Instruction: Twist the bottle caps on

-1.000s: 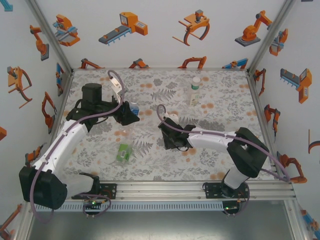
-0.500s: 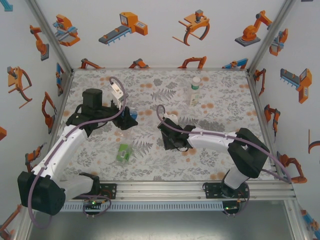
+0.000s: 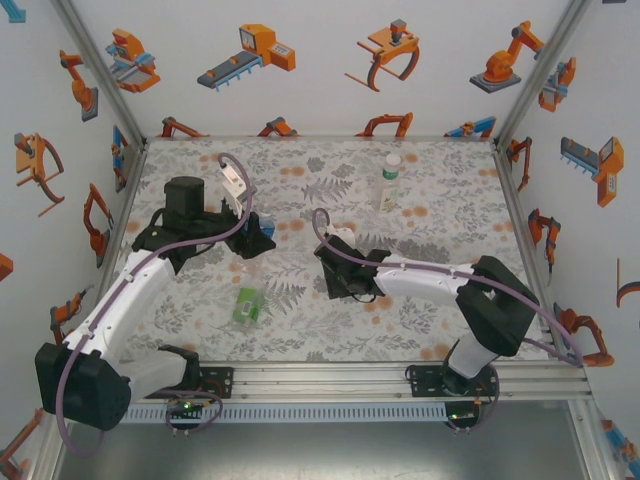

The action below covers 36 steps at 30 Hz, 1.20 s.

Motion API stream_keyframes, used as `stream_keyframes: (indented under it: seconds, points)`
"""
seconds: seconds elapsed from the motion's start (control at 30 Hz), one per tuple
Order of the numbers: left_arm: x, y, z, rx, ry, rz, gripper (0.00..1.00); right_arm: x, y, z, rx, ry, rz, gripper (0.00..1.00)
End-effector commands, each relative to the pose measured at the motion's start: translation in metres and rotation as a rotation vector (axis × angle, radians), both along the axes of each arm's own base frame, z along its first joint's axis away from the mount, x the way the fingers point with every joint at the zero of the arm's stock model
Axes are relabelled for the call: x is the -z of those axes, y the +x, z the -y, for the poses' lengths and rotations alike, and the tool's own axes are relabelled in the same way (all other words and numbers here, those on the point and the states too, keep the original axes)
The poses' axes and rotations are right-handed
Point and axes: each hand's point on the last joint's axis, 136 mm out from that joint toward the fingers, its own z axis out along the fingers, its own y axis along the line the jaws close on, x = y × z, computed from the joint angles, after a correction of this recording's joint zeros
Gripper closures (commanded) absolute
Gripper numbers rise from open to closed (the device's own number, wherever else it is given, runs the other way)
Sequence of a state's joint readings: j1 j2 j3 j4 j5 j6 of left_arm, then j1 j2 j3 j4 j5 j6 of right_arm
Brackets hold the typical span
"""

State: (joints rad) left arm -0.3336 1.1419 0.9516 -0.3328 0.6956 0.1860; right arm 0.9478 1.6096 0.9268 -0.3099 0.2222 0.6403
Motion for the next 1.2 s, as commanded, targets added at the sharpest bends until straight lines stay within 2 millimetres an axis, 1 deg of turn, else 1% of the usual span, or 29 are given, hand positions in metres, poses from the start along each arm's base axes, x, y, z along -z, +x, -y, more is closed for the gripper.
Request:
stream_keyframes:
  seconds: [0.0,0.4,0.87,0.97,1.17]
  points:
    - [-0.010,-0.003,0.001,0.017,-0.010,0.048,0.97,-0.005,0.000,-0.002,0.008,-0.003,0.002,0.58]
    - [-0.009,-0.002,0.002,0.017,-0.010,0.044,0.97,0.003,-0.001,-0.001,0.008,-0.020,-0.011,0.60]
    - [-0.008,-0.002,0.002,0.017,-0.009,0.036,0.97,0.017,-0.003,0.001,0.013,-0.052,-0.042,0.61]
    - [-0.008,-0.002,0.002,0.017,-0.009,0.035,0.97,0.012,-0.002,0.001,0.013,-0.052,-0.032,0.61]
    - [-0.008,-0.002,0.002,0.017,-0.009,0.035,0.97,-0.012,0.004,-0.001,0.009,-0.035,0.009,0.61]
